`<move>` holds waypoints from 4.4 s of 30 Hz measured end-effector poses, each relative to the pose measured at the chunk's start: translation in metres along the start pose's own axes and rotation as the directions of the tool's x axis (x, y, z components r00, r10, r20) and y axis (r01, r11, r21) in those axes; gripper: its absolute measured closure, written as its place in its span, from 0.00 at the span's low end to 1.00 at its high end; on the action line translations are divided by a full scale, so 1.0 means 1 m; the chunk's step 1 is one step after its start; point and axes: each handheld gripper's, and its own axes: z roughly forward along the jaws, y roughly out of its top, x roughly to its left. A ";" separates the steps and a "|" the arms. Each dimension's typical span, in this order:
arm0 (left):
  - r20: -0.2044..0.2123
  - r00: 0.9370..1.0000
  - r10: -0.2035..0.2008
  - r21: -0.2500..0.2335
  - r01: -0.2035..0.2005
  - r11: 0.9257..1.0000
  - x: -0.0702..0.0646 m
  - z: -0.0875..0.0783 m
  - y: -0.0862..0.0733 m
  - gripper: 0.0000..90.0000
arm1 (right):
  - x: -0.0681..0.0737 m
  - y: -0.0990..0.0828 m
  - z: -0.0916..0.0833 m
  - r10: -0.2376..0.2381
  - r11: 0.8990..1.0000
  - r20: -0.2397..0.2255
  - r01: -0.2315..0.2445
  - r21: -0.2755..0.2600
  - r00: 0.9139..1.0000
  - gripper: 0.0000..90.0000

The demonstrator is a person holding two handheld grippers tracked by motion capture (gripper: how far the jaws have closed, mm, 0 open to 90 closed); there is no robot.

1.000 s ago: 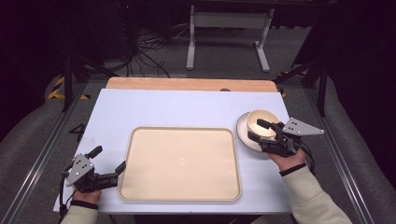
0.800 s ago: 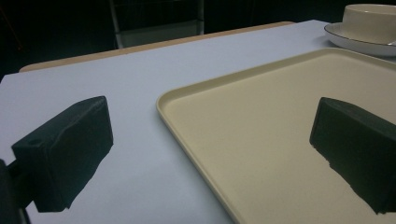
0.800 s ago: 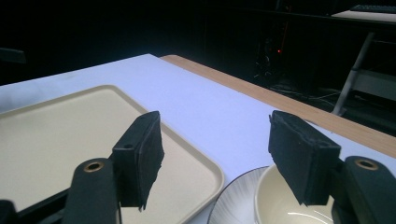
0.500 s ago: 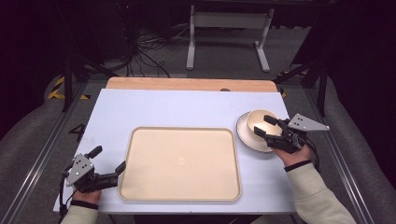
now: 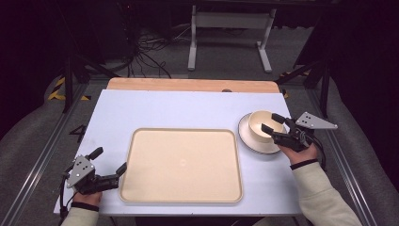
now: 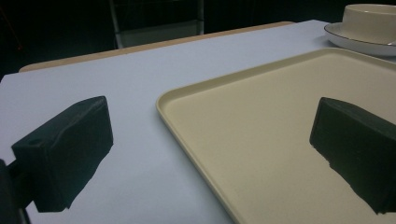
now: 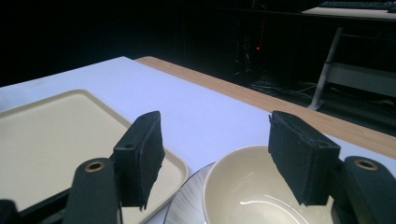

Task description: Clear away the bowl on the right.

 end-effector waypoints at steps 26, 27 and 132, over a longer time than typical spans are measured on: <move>0.000 1.000 0.000 0.001 0.000 1.000 0.000 0.000 0.000 0.00 | -0.028 -0.001 -0.001 0.016 0.998 0.086 -0.021 0.054 0.996 0.40; 0.000 1.000 0.000 0.000 0.000 1.000 0.000 0.000 0.000 0.00 | -0.029 -0.001 0.000 0.017 0.998 0.090 -0.022 0.059 0.996 0.40; 0.001 1.000 0.006 -0.002 -0.006 1.000 -0.001 0.000 0.000 0.00 | -0.090 0.011 0.069 0.304 0.568 0.394 -0.497 0.656 0.867 0.94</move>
